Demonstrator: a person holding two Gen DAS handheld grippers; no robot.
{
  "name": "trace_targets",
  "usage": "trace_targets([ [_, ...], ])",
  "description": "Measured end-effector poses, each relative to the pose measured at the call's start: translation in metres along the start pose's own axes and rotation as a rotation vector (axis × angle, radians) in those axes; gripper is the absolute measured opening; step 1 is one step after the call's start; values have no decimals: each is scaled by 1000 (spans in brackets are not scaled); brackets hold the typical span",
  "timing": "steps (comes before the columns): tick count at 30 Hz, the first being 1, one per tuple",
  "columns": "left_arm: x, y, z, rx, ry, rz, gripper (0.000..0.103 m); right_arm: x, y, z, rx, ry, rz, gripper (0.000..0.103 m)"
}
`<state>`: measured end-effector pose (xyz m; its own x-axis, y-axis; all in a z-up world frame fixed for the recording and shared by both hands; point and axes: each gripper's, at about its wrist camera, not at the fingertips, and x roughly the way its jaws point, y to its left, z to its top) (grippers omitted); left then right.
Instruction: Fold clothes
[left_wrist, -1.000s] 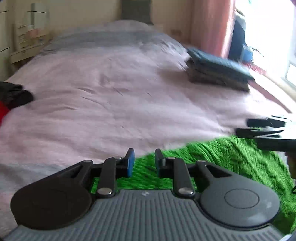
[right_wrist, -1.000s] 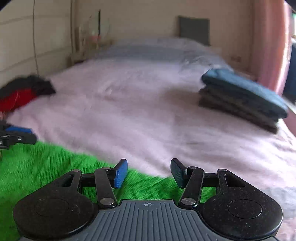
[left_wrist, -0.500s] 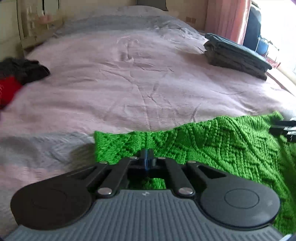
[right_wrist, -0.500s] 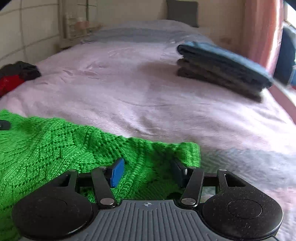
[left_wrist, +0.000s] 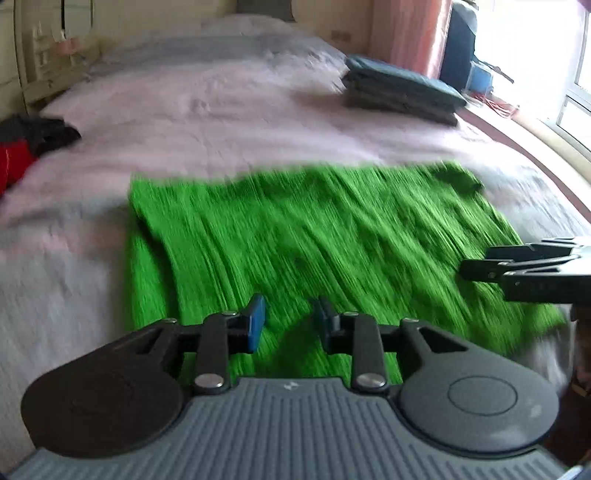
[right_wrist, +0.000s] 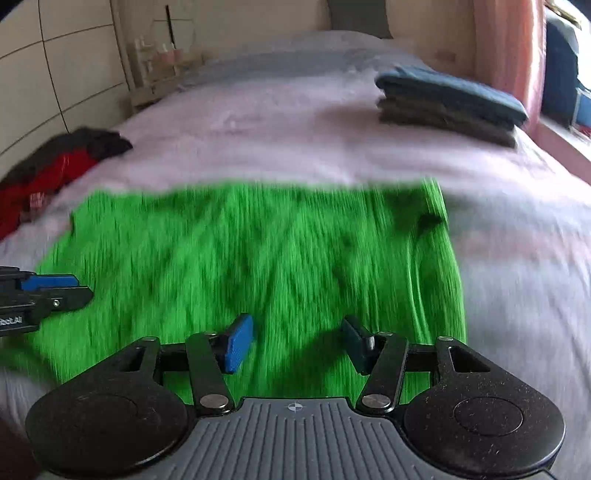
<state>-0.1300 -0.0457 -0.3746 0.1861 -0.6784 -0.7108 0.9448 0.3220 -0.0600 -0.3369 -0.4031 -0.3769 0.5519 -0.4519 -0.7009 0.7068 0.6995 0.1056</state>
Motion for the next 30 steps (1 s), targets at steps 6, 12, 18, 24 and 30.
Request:
trace_targets([
  [6,-29,-14,-38,21,-38,60,26,-33,-4,-36,23,-14,-18,56],
  [12,-49,-17,-25,-35,-57,92,28,-55,6,-20,26,-58,-58,56],
  [18,-45,-36,-26,-36,-33,113,40,-42,5,-24,41,-19,-127,70],
  [24,-48,-42,-34,-38,-16,154,40,-45,-14,-37,195,11,-121,72],
  [30,-68,-39,-30,-88,2,155,40,-74,-9,-34,220,-6,-126,72],
])
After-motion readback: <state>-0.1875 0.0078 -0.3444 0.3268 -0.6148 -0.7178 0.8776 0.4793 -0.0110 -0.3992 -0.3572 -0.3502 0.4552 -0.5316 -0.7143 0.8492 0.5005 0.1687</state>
